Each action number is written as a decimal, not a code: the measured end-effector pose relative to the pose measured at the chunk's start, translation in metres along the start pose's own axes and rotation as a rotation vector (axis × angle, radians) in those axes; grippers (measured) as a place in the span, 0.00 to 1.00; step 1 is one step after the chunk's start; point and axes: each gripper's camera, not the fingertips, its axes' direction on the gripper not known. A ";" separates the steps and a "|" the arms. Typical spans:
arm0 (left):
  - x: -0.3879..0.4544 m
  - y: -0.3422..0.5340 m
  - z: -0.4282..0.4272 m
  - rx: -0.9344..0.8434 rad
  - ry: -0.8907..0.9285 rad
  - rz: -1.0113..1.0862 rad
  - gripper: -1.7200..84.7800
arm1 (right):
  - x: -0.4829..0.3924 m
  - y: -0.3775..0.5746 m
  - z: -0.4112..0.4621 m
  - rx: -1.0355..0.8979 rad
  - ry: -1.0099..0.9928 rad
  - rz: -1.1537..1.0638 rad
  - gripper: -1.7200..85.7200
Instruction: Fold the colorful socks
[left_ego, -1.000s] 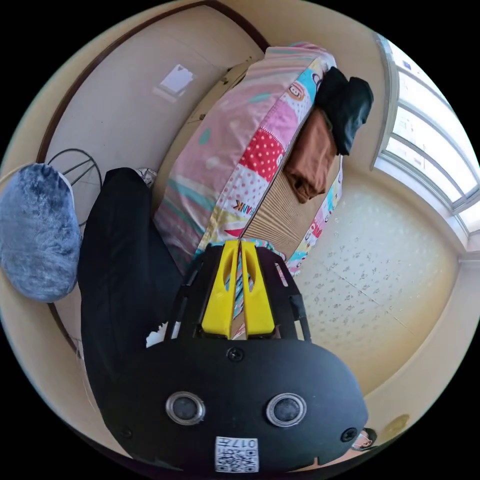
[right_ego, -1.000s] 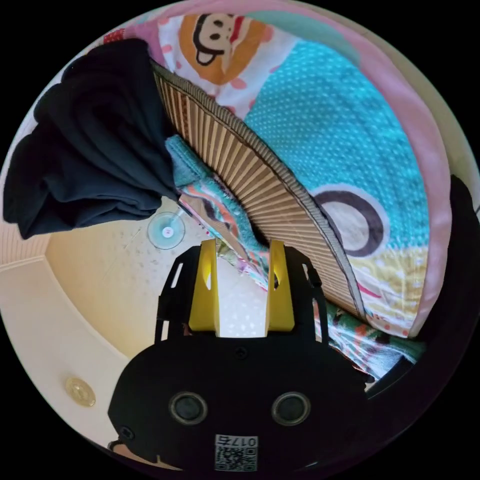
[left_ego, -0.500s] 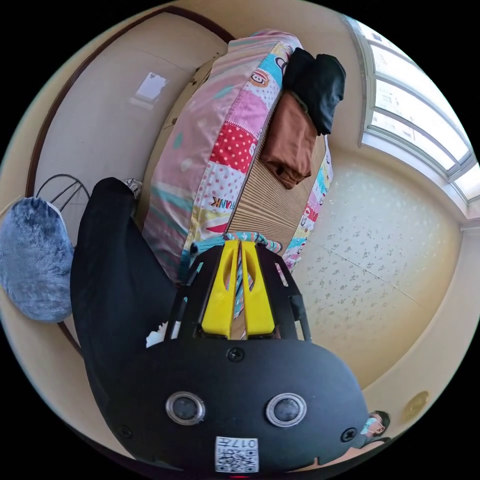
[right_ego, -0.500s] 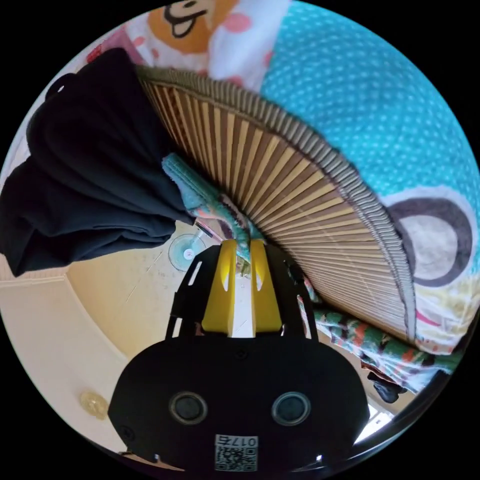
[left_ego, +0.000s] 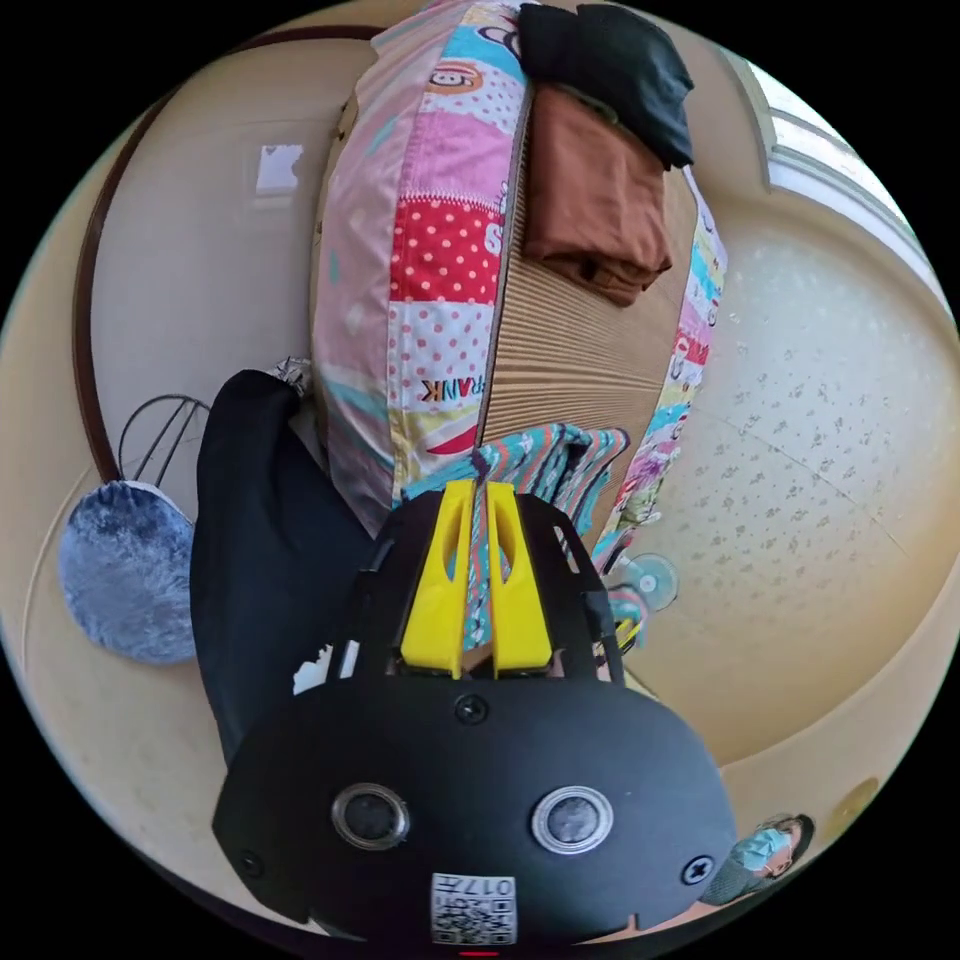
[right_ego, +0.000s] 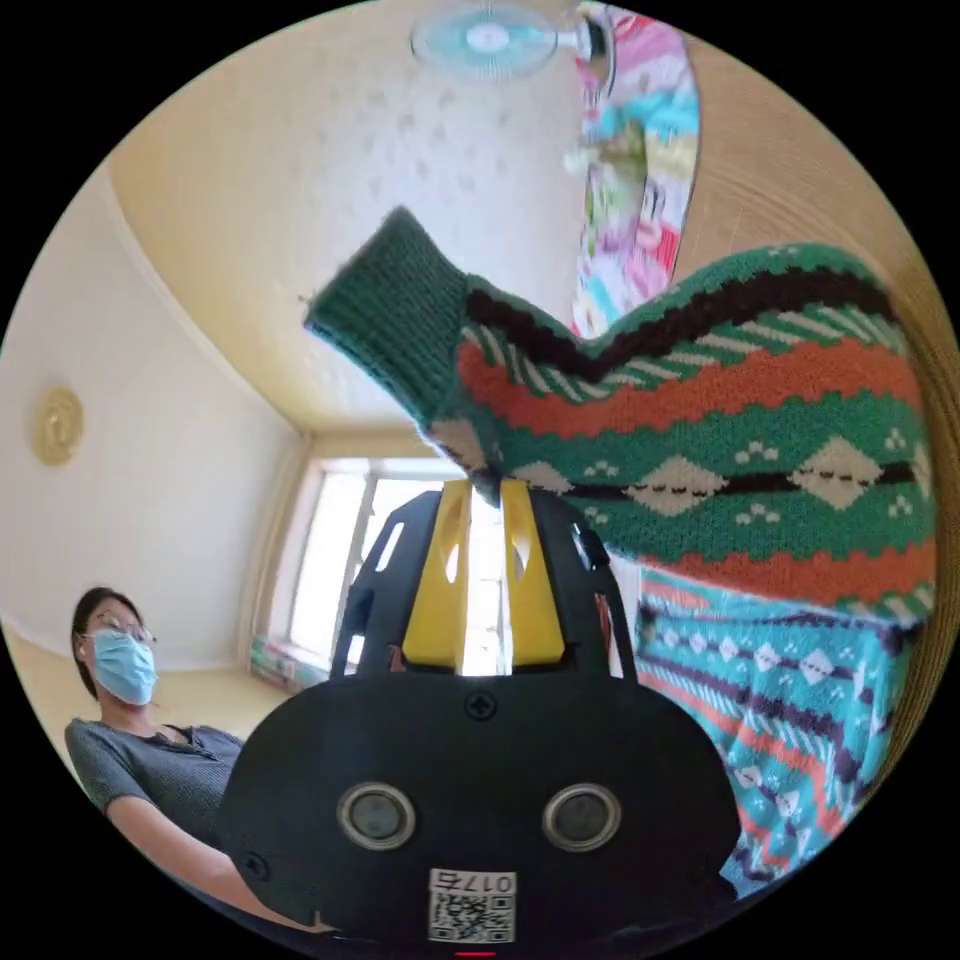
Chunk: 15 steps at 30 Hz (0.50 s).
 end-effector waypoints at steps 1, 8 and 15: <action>0.005 -0.004 0.003 -0.022 -0.015 0.007 0.08 | 0.004 0.001 0.021 -0.071 0.041 0.015 0.08; 0.082 -0.051 0.059 -0.313 -0.313 0.273 0.13 | 0.081 0.072 0.066 -0.218 0.243 0.181 0.04; 0.136 -0.073 0.122 -0.572 -0.728 0.566 0.18 | 0.126 0.182 -0.049 -0.175 0.663 0.403 0.06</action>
